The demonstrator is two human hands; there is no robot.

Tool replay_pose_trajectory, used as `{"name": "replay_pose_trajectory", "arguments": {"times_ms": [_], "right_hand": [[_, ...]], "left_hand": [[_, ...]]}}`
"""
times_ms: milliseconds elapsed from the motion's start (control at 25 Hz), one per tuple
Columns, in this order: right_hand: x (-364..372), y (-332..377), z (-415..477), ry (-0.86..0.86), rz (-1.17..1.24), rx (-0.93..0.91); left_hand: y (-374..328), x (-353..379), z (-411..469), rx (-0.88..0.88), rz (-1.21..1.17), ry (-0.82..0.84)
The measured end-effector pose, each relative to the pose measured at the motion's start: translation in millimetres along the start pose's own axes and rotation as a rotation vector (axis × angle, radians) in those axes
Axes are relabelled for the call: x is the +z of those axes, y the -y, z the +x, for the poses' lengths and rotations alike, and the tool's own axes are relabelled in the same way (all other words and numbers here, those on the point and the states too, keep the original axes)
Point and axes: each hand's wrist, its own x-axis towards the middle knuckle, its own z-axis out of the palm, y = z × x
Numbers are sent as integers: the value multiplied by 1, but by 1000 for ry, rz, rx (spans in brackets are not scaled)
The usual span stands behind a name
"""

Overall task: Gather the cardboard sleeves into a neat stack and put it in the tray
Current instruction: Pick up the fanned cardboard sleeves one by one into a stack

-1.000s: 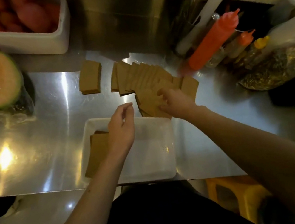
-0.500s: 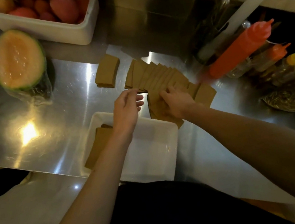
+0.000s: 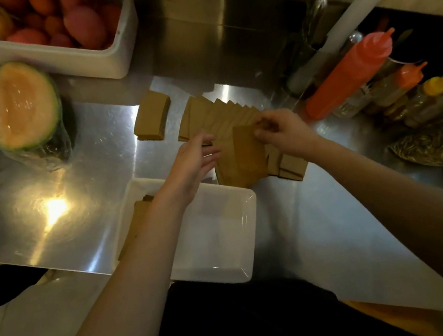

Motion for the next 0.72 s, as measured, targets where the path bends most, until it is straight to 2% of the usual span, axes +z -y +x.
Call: {"name": "replay_pose_trajectory", "arguments": {"times_ms": [160,320,520,640,720], "right_hand": [[-18,29,-6,1,187,-14],[-6,45,4,23,147,-17],[8,50,21,-26,62,-69],[9,38,30,-79,55,-81],[14,25,35,-75,-36,-57]], "left_hand": [[-3,0,1,-112,-135,166],[-4,-7,-5,-109,-232,439],[-1,-16,-6,-64,-112,335],[5,-23,-6,-26,-227,256],[10,-29,-9,11,-315,194]]}}
